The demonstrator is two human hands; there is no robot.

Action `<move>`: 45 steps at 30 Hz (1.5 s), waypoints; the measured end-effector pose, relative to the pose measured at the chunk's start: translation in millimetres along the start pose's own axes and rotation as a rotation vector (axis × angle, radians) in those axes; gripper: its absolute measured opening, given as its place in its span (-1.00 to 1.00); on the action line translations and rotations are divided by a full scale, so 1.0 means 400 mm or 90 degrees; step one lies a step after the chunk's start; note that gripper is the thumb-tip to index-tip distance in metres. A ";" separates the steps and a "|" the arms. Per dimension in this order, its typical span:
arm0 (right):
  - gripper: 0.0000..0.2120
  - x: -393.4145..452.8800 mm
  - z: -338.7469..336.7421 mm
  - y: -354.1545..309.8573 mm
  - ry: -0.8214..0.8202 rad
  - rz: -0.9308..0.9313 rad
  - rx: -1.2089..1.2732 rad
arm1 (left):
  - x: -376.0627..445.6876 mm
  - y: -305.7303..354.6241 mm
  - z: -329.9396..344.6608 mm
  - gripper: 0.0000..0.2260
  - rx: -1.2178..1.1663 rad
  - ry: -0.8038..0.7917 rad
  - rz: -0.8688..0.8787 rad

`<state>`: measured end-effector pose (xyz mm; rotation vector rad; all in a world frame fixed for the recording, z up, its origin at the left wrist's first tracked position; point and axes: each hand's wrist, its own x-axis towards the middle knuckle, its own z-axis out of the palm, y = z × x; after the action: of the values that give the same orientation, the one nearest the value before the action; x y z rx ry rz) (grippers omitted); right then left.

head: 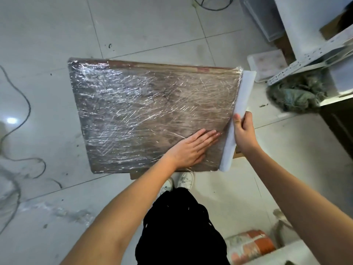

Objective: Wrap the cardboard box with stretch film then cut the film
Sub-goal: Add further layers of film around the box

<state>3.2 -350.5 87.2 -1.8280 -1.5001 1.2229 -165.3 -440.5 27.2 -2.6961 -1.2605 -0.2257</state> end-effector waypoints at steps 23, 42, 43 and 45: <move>-0.74 -0.034 0.022 0.025 0.066 -0.025 -0.010 | -0.247 -0.048 -0.012 -0.44 0.073 0.064 -0.116; -0.87 0.001 -0.014 -0.001 -0.040 0.038 -0.001 | -0.083 0.114 -0.008 -0.35 0.130 -0.125 0.162; -0.87 -0.004 -0.019 -0.005 -0.050 0.041 -0.007 | -0.062 0.119 -0.007 -0.35 0.141 -0.153 0.181; -0.86 -0.006 -0.028 -0.009 -0.073 0.047 -0.029 | -0.025 0.115 0.003 -0.38 0.159 -0.204 0.192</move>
<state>10.9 -349.7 96.3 -1.8862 -1.5447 1.3607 -136.3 -476.8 20.3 -2.7192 -0.8570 0.3879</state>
